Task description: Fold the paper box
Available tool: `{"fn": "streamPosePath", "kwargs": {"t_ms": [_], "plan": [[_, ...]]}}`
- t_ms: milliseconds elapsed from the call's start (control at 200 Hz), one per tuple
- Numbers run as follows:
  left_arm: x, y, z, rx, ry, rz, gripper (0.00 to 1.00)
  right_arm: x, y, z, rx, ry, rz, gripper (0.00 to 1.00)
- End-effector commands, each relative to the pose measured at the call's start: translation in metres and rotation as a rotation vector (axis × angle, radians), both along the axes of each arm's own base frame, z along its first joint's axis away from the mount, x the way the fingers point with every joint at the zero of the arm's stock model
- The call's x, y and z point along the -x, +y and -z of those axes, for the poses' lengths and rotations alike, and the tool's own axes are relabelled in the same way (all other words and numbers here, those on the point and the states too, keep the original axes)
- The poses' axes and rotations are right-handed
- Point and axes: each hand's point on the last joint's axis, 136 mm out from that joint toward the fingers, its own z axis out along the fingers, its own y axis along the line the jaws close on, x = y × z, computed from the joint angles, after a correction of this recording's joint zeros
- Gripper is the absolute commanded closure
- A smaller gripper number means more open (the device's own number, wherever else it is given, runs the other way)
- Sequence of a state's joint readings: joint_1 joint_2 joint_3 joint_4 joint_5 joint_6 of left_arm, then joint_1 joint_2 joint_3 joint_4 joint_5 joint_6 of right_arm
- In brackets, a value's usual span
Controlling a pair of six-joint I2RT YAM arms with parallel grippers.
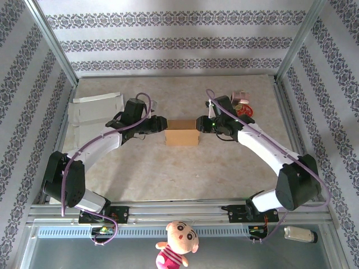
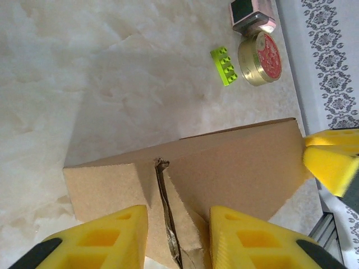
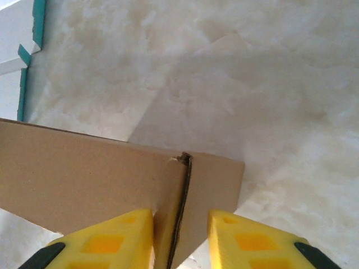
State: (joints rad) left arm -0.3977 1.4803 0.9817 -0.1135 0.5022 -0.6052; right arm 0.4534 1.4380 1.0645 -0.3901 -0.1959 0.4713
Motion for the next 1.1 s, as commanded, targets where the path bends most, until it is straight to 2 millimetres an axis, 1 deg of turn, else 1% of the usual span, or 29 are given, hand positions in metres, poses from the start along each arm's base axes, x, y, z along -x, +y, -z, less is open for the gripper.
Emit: {"fn": "streamPosePath", "kwargs": {"t_ms": [0,70,105,135,165,195,280,335,420,470,535,590,695,760,854,929,984,1069,1094], "plan": [[0.025,0.009,0.057,-0.043,0.138,-0.008,0.69,0.023,-0.016,0.057,0.091,0.155,0.007,0.70],[0.032,0.011,0.070,-0.051,0.164,-0.009,0.70,0.028,-0.018,0.064,0.102,0.185,0.005,0.70],[0.034,0.013,0.070,-0.057,0.163,-0.009,0.70,0.028,-0.017,0.061,0.096,0.183,0.002,0.70],[0.033,0.013,0.067,-0.061,0.152,-0.009,0.70,0.026,-0.015,0.055,0.084,0.171,-0.003,0.70],[0.030,0.013,0.060,-0.061,0.130,-0.011,0.69,0.024,-0.013,0.047,0.069,0.155,-0.007,0.70],[0.027,0.013,0.050,-0.063,0.104,-0.011,0.67,0.021,-0.011,0.038,0.051,0.136,-0.006,0.69],[0.015,0.011,0.019,-0.056,0.023,-0.012,0.51,0.010,-0.004,0.008,-0.004,0.077,-0.010,0.66],[0.007,0.010,-0.001,-0.042,-0.029,-0.020,0.43,0.005,-0.002,-0.006,-0.029,0.052,-0.008,0.63],[-0.001,0.008,-0.022,-0.005,-0.078,-0.033,0.39,-0.003,0.000,-0.026,-0.064,0.016,0.001,0.59],[-0.003,0.006,-0.028,0.023,-0.086,-0.035,0.38,-0.005,-0.001,-0.029,-0.070,0.008,0.006,0.59],[-0.004,0.004,-0.028,0.053,-0.078,-0.033,0.38,-0.006,-0.001,-0.028,-0.076,0.009,0.009,0.59],[-0.002,0.003,-0.022,0.070,-0.057,-0.033,0.40,-0.004,0.000,-0.021,-0.079,0.031,0.006,0.60],[0.005,0.003,-0.013,0.103,-0.020,-0.034,0.49,0.003,0.000,-0.004,-0.078,0.080,0.001,0.62],[0.010,0.005,-0.009,0.116,0.000,-0.044,0.54,0.007,-0.002,0.002,-0.070,0.093,0.001,0.64],[0.017,0.009,-0.006,0.120,0.015,-0.056,0.61,0.012,-0.006,0.007,-0.059,0.100,0.003,0.65],[0.019,0.011,-0.006,0.127,0.011,-0.065,0.66,0.014,-0.008,0.011,-0.052,0.104,0.001,0.66],[0.019,0.010,-0.003,0.131,0.023,-0.065,0.71,0.014,-0.008,0.014,-0.045,0.109,-0.001,0.67],[0.020,0.009,0.009,0.134,0.056,-0.063,0.76,0.015,-0.010,0.021,-0.028,0.122,-0.002,0.69],[0.020,0.008,0.014,0.133,0.065,-0.066,0.77,0.015,-0.011,0.026,-0.016,0.128,-0.002,0.69]]}}
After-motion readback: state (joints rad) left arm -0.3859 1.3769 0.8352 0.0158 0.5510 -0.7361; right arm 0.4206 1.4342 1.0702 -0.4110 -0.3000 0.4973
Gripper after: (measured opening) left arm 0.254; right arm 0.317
